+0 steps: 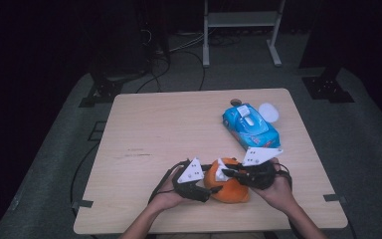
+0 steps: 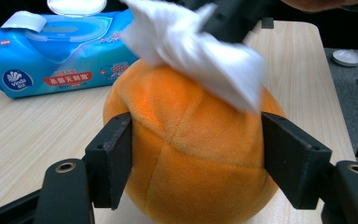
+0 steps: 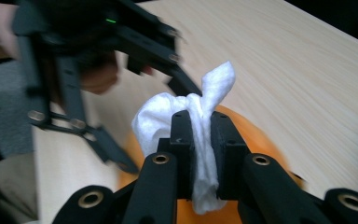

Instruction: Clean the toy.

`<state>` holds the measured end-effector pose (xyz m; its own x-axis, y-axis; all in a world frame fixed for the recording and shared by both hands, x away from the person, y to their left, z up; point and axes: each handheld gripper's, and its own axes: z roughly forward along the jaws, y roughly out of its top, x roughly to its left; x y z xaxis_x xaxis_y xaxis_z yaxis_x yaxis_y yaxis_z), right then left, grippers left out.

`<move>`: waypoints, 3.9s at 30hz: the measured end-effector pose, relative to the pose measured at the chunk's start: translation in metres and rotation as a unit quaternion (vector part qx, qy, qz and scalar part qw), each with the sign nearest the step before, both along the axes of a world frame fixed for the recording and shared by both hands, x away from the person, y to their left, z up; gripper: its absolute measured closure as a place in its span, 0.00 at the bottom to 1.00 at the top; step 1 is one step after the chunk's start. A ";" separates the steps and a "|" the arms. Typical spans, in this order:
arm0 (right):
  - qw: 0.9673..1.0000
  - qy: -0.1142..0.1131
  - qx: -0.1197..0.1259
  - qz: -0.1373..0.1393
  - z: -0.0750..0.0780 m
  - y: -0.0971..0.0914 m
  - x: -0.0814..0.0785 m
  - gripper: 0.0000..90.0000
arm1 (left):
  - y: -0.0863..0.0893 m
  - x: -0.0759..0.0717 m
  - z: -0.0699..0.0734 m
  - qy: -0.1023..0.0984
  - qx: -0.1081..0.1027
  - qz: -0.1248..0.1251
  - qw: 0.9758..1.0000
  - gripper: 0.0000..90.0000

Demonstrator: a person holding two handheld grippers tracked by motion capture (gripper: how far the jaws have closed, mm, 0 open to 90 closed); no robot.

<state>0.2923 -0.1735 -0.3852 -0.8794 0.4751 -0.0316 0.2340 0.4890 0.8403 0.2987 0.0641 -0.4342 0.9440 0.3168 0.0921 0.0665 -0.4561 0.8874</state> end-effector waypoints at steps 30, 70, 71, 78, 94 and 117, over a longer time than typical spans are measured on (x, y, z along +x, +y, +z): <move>0.999 0.034 -0.004 -0.014 -0.010 -0.022 0.004 0.89 | 0.001 0.012 -0.002 0.117 -0.044 0.023 0.992 0.15; 0.999 0.028 -0.021 0.009 -0.002 -0.011 0.000 0.89 | -0.004 -0.004 0.000 0.037 -0.008 -0.020 0.999 0.30; 0.999 0.037 -0.017 0.009 -0.004 -0.016 0.001 0.89 | -0.004 -0.002 0.000 0.046 -0.012 -0.022 0.999 0.27; 0.999 0.028 -0.019 0.009 -0.003 -0.008 -0.004 0.89 | -0.006 0.000 0.001 0.057 -0.017 -0.017 0.998 0.28; 0.999 0.019 -0.030 -0.015 -0.001 -0.020 0.003 0.89 | -0.010 -0.006 0.003 0.033 -0.009 -0.034 0.999 0.27; 0.999 0.039 -0.003 -0.021 -0.006 -0.028 0.007 0.89 | -0.003 -0.007 -0.002 0.013 0.007 -0.049 0.999 0.34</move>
